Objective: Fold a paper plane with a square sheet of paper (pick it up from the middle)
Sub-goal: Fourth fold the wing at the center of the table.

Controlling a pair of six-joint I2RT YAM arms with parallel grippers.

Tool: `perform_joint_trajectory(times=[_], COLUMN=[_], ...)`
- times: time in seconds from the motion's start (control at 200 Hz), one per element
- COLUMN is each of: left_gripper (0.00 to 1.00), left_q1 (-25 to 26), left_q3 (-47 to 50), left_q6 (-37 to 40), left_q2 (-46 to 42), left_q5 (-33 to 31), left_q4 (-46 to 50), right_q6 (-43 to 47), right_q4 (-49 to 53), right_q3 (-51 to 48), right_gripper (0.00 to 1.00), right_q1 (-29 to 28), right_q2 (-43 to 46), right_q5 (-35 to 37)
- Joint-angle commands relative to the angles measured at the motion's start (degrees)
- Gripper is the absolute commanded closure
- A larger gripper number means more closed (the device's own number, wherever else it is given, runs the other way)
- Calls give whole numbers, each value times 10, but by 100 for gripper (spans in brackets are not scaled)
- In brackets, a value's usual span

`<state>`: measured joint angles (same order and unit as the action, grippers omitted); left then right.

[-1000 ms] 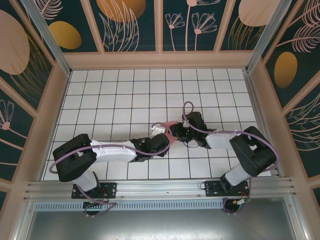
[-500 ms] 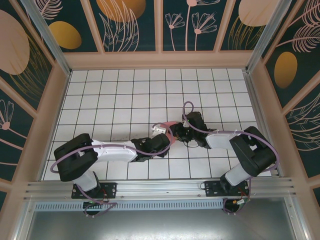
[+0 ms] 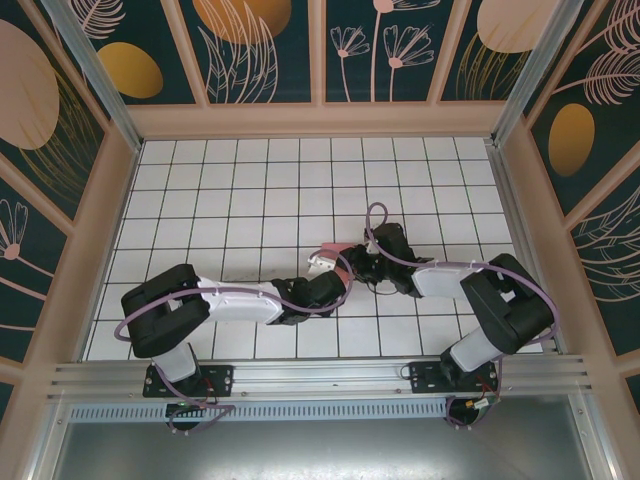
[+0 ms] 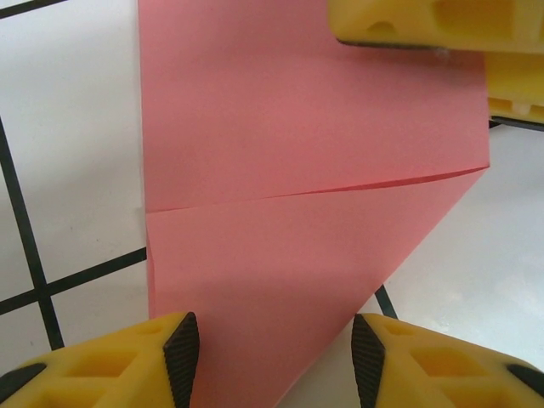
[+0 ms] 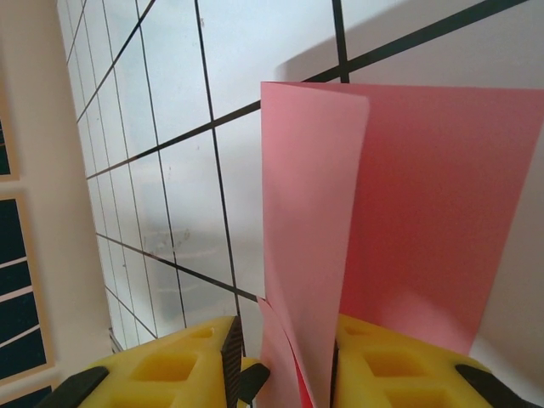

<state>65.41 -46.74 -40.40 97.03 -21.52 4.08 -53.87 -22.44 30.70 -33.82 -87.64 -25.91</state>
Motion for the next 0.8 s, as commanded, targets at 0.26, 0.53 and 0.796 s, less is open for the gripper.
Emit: perform_joint_trajectory(times=[0.26, 0.53, 0.796], left_gripper=[40, 41, 52], left_q1=[9, 9, 10], left_q3=[17, 9, 6], left_q6=[28, 30, 34], left_q2=[-38, -5, 1], left_q5=[-21, -26, -36], left_q4=[-18, -9, -6], right_q6=[10, 7, 9], right_q4=[7, 5, 10], right_q3=[17, 19, 20], right_gripper=[68, 68, 68], right_q1=[4, 5, 5], right_q2=[14, 11, 13], right_q5=[-19, -20, -16])
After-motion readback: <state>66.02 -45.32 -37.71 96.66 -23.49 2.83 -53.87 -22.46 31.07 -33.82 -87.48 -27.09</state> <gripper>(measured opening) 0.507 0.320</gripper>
